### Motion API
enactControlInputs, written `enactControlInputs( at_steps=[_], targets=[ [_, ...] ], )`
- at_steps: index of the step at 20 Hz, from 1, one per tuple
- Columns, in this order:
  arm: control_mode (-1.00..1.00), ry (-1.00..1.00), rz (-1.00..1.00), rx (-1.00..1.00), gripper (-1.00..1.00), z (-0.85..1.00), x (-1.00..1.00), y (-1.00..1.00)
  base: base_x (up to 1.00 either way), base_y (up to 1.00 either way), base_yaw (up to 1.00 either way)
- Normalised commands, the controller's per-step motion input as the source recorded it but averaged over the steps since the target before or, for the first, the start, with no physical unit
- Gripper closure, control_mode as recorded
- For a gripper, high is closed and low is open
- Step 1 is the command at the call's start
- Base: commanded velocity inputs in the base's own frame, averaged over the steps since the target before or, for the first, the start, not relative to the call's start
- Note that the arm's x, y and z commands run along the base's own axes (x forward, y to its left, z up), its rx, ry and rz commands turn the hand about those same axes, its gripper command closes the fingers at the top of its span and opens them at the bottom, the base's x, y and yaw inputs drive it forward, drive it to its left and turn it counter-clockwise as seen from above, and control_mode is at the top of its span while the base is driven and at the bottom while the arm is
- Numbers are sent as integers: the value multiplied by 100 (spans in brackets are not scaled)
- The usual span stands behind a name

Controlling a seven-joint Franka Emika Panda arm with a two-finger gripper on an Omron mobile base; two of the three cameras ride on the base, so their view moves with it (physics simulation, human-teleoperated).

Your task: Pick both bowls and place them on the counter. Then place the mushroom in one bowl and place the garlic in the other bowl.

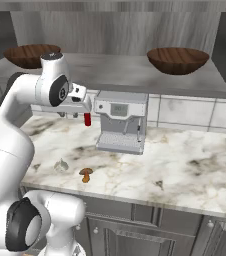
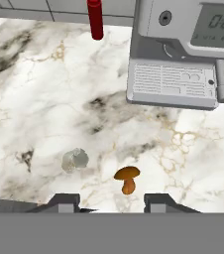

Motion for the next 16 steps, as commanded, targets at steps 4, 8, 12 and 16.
enactControlInputs(
  at_steps=[4, 8, 12, 16],
  targets=[
    [-100, 0, 0, 0, -100, 0, 0, 0, 0, 0, 0],
    [-100, -1, 0, 0, -100, -1, 1, 1, 0, 0, 0],
    [-100, 0, -1, -12, -100, -3, 0, 0, 0, 0, 0],
    [-100, 2, -3, -23, -100, -1, 0, -32, 0, 0, 0]
  ],
)
